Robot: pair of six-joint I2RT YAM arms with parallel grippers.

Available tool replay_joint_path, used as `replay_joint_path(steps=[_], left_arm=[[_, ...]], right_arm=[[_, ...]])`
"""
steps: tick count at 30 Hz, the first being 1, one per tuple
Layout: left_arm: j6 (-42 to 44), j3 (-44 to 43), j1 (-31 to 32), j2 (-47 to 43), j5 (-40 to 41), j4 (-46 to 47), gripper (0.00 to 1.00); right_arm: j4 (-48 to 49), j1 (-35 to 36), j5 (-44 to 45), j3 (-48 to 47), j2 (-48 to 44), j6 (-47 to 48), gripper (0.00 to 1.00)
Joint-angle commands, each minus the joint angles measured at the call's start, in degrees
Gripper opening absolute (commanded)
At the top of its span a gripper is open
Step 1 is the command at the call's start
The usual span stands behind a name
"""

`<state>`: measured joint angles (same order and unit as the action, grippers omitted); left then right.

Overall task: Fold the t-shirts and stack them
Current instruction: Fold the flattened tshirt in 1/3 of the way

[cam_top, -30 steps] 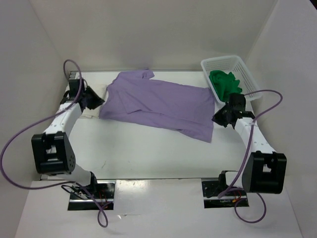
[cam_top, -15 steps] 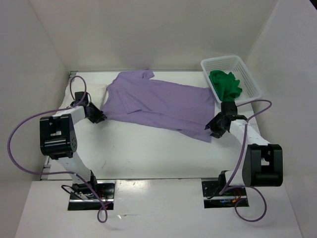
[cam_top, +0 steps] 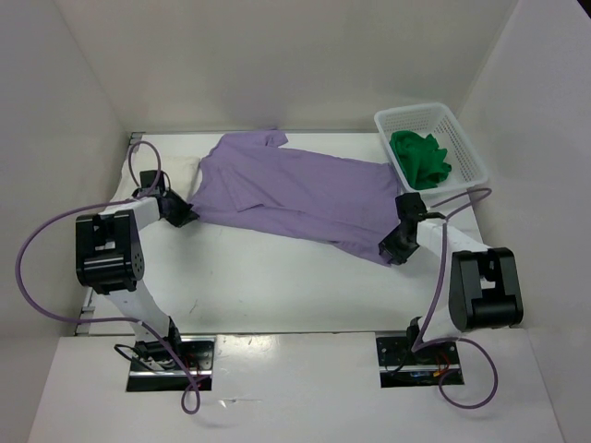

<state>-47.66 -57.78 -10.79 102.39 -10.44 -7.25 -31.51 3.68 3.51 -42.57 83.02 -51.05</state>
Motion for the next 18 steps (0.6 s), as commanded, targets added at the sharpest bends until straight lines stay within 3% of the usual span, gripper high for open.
replay_joint_path(steps=[1, 2, 6, 7, 11, 16, 18], left_arm=[[-1.1, -0.9, 0.1, 0.4, -1.2, 3.5, 0.0], [-1.1, -0.9, 0.1, 0.4, -1.2, 3.6, 0.0], [-1.1, -0.4, 0.1, -0.6, -1.2, 3.6, 0.0], [-1.1, -0.4, 0.1, -0.6, -1.2, 3.6, 0.0], [-0.5, 1.5, 0.1, -2.6, 0.4, 1.8, 0.0], [1.2, 4.6, 0.1, -8.0, 3.3, -0.8, 0.0], [1.9, 6.2, -0.5, -10.9, 3.8, -1.5, 0.0]], right_arm=[[-1.9, 1.2, 3.9, 0.1, 2.9, -1.8, 0.42], [-2.4, 1.2, 3.9, -0.4, 4.8, -1.8, 0.4], [-3.6, 0.6, 7.2, -2.6, 6.6, -1.8, 0.06], [-3.6, -0.1, 7.2, -3.3, 6.6, -1.8, 0.04], [-5.0, -4.8, 7.9, -3.9, 2.9, 0.3, 0.0], [-8.8, -6.1, 10.3, -11.1, 6.4, 7.0, 0.0], [-9.6, -6.1, 10.9, -12.9, 8.7, 9.9, 0.07]])
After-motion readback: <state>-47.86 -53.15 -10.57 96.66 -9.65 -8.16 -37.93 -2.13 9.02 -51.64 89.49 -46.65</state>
